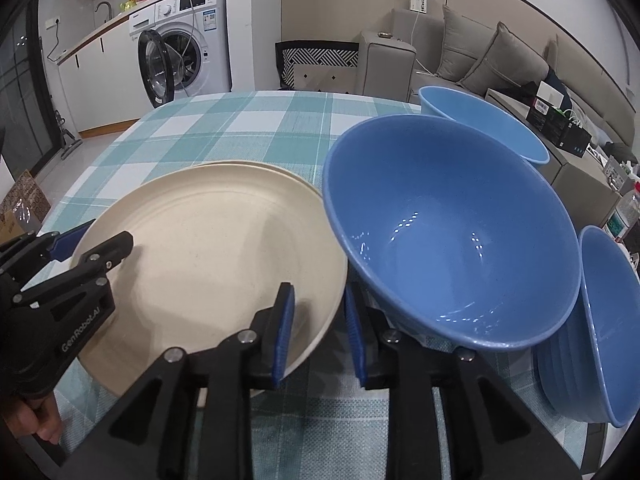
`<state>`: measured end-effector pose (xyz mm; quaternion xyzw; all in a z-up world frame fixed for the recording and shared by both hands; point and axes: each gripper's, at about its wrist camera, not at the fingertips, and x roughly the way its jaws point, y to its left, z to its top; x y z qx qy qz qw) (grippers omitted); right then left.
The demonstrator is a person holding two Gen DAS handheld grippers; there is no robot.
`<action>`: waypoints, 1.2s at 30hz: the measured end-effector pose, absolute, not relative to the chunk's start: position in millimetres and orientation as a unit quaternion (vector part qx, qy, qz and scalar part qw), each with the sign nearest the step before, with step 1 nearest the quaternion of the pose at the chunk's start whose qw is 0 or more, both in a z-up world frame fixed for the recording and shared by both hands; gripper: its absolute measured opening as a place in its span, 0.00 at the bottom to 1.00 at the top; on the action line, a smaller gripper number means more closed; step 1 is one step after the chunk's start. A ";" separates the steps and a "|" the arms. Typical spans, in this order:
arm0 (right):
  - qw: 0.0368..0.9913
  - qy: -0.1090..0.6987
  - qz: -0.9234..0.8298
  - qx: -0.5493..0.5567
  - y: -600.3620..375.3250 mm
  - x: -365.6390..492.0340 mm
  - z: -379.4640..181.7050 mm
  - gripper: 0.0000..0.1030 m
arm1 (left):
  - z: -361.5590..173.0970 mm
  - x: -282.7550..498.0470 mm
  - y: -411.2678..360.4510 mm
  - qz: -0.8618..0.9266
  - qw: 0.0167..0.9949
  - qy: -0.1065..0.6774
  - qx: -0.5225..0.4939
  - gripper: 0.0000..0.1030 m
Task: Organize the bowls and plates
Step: 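Lower the cream plate onto the plate stack and open both grippers, then move both grippers toward the rim of a large blue bowl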
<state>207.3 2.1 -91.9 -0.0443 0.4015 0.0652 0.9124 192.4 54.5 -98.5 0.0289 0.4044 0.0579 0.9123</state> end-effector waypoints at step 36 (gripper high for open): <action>0.876 0.401 0.227 0.141 -49.7 149.6 -30.7 1.00 | 20.4 82.3 54.8 -0.013 0.942 0.332 -0.056 1.00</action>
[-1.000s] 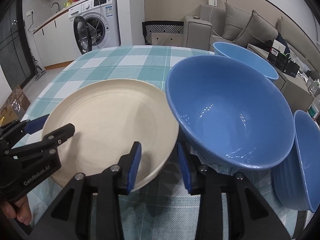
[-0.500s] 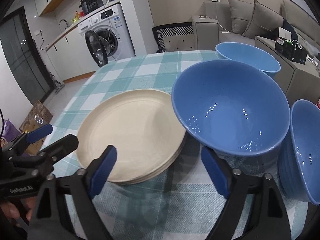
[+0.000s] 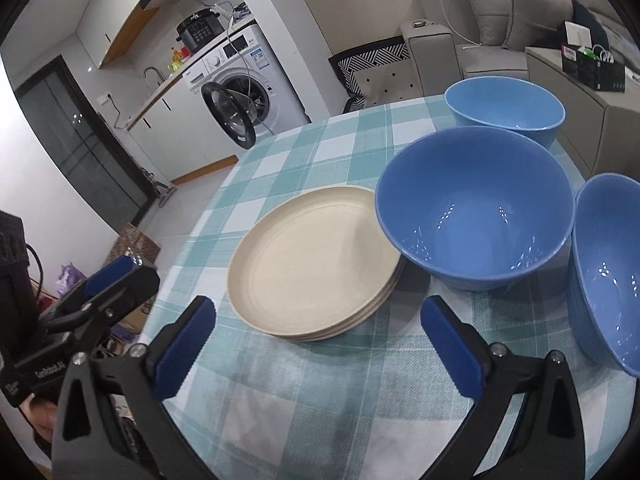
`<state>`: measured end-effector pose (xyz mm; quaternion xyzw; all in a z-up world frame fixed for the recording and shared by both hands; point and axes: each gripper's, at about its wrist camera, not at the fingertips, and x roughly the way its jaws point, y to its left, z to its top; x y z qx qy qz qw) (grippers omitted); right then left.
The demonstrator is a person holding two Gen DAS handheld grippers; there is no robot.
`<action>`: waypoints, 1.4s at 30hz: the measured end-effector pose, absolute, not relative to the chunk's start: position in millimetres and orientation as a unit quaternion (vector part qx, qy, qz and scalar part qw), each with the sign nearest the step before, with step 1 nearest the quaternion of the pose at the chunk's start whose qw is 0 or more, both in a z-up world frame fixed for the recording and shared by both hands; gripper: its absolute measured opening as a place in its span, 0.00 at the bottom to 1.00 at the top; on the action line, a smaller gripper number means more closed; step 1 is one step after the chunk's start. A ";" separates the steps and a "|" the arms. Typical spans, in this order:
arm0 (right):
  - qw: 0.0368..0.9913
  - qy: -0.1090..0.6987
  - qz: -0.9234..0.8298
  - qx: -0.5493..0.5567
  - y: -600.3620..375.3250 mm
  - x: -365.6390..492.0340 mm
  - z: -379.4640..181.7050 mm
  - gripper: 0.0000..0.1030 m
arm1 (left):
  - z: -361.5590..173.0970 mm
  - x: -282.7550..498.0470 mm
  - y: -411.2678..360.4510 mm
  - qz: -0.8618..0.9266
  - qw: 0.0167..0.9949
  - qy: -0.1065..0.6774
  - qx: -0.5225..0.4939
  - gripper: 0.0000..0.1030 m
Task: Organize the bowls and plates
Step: 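Move both grippers toward the rim of a large blue bowl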
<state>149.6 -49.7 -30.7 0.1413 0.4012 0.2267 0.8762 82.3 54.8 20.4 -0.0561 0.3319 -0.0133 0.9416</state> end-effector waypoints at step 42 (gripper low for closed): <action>0.939 0.327 0.050 0.094 -230.7 158.3 84.0 1.00 | 78.9 233.7 -87.8 -0.091 0.941 0.326 -0.006 1.00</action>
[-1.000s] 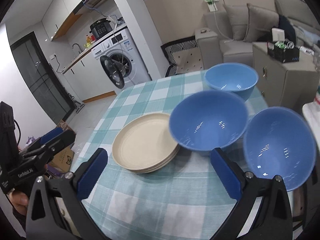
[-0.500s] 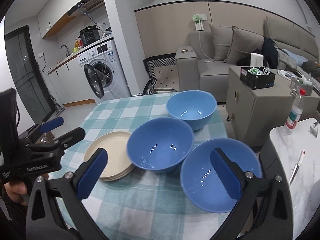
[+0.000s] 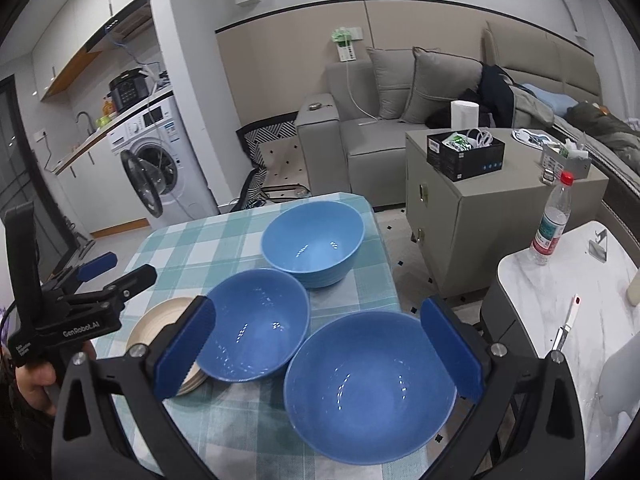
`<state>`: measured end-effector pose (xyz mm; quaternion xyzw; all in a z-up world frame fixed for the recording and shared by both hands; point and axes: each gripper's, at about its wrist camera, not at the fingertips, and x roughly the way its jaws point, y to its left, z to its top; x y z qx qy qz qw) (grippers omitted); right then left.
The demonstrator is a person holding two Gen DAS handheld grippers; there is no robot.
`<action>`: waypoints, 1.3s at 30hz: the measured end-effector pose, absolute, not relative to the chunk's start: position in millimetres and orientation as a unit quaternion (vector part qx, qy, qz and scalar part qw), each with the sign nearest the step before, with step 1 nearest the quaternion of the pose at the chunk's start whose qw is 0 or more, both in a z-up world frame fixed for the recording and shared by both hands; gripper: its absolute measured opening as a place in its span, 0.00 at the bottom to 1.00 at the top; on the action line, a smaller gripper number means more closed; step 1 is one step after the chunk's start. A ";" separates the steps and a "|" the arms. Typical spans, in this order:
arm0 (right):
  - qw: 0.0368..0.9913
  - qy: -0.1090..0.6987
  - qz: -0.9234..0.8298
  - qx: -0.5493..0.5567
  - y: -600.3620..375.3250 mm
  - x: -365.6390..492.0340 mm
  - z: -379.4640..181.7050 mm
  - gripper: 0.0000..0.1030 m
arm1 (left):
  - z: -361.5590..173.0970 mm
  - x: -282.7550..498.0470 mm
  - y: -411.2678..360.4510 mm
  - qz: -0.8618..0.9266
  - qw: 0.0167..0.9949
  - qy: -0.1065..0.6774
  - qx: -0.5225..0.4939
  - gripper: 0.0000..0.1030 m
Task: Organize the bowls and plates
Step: 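Move both grippers toward the rim of a large blue bowl, then close both grippers on the blue bowl rim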
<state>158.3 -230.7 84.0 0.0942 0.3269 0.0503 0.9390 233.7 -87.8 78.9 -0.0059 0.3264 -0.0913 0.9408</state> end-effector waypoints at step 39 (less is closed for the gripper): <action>0.880 0.469 0.013 0.075 -249.5 329.1 28.1 1.00 | 23.1 400.4 -107.6 -0.086 0.898 0.431 -0.008 1.00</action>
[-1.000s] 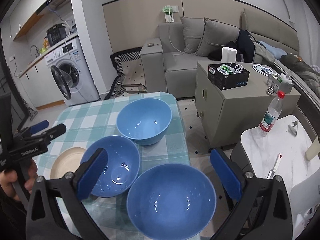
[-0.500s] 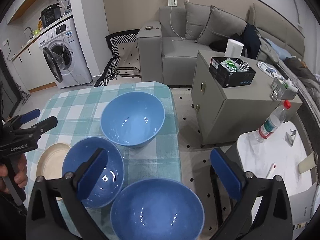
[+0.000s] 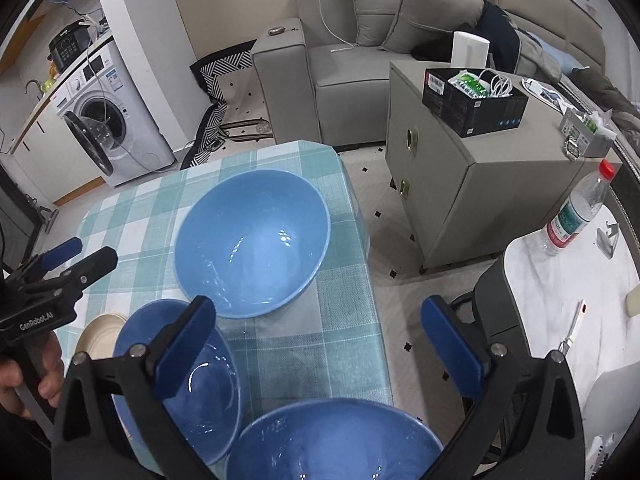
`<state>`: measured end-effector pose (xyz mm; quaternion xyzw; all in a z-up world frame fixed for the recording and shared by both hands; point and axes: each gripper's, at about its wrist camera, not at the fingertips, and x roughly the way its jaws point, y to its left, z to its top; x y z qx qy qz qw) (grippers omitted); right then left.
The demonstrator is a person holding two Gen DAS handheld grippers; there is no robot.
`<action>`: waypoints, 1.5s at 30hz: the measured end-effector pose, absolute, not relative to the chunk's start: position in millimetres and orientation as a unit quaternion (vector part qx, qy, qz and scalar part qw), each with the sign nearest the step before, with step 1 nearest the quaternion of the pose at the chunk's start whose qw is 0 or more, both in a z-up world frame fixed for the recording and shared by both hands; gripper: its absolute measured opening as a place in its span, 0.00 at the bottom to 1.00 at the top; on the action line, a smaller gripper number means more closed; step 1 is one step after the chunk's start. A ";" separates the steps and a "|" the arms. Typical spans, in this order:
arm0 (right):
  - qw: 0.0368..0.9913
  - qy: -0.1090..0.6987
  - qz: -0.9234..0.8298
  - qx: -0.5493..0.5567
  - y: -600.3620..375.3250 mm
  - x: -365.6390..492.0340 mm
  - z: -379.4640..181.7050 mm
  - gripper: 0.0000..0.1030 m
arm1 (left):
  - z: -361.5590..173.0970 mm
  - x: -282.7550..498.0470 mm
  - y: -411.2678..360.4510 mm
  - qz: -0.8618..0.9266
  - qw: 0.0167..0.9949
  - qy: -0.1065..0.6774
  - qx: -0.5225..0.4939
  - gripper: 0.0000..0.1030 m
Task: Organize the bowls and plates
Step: 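Close both grippers on the blue bowl rim, then lift the blue bowl and carry it over another blue bowl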
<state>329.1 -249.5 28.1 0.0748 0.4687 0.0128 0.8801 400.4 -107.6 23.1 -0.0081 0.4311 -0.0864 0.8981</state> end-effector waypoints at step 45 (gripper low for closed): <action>0.870 0.490 0.041 0.038 -232.8 385.7 -36.1 0.19 | -36.2 443.6 -163.5 -0.144 0.865 0.477 0.054 0.19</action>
